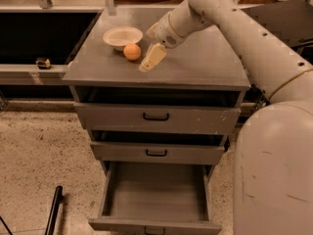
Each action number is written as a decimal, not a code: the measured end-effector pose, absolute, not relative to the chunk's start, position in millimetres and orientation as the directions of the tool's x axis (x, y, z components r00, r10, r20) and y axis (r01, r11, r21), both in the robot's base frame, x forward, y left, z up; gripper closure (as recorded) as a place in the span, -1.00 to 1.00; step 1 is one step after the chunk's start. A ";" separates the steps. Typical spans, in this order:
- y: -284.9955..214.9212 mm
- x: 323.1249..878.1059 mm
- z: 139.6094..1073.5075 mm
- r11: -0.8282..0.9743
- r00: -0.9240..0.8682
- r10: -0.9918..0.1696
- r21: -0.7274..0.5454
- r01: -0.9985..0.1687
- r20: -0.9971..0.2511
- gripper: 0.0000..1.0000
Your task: Place orange into bottom drawer
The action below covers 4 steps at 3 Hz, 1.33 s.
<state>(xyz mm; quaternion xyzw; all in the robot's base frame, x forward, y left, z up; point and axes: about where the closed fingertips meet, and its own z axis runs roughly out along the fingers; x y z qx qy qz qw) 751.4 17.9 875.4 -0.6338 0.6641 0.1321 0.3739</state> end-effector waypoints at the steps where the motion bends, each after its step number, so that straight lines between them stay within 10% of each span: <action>1: 32.3 763.1 863.0 0.162 0.077 -0.715 -0.271 -0.949 -0.694 -0.34; 4: 66.9 793.6 858.8 0.128 0.125 -0.690 -0.290 -0.948 -0.713 -0.26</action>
Offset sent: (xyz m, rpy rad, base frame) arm 0.0383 0.0355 -0.0190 0.0856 0.0318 0.0344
